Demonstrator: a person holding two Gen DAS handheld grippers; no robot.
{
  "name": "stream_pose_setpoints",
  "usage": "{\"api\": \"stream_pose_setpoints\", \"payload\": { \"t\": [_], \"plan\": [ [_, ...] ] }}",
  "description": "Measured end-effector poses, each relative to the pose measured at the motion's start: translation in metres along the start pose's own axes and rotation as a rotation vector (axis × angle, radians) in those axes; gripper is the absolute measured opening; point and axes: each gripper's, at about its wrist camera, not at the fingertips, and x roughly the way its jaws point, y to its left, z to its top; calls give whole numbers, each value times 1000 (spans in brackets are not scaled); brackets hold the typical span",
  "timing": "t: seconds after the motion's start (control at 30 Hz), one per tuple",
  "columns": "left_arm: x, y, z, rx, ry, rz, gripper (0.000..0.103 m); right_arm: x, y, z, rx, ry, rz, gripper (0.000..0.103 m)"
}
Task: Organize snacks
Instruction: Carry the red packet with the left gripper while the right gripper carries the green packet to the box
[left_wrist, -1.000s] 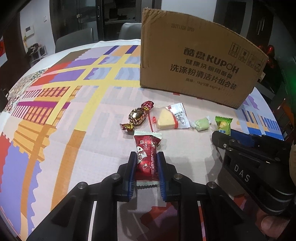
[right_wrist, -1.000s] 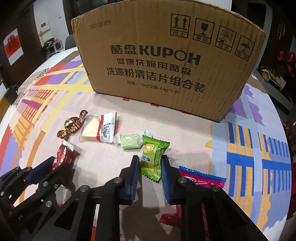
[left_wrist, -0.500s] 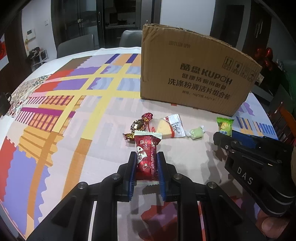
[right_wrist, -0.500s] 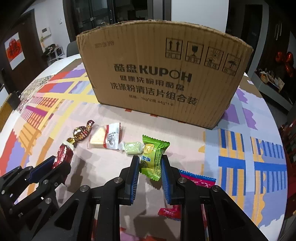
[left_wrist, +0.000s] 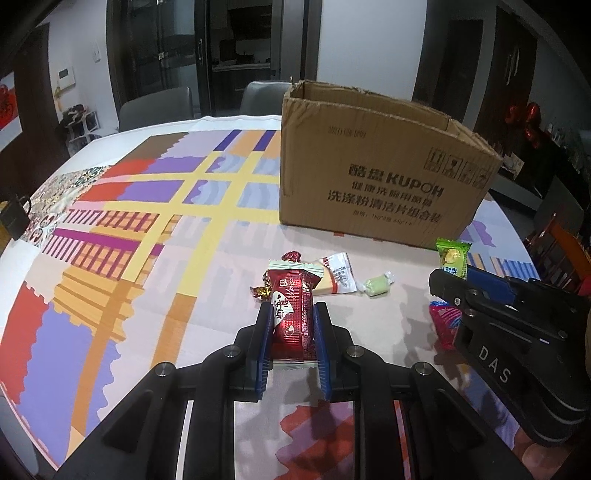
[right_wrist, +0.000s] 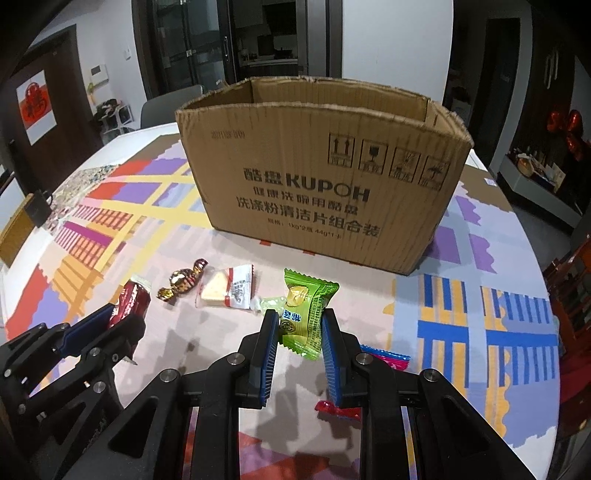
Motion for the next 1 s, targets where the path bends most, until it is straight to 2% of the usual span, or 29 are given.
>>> {"api": "stream_pose_setpoints", "payload": {
  "t": [0.5, 1.0],
  "plan": [
    [-27, -9, 19, 11, -48, -14, 22, -35, -5, 10, 9, -58, 5, 25],
    [-31, -25, 55, 37, -62, -40, 22, -54, -24, 40, 40, -104, 5, 25]
  ]
}}
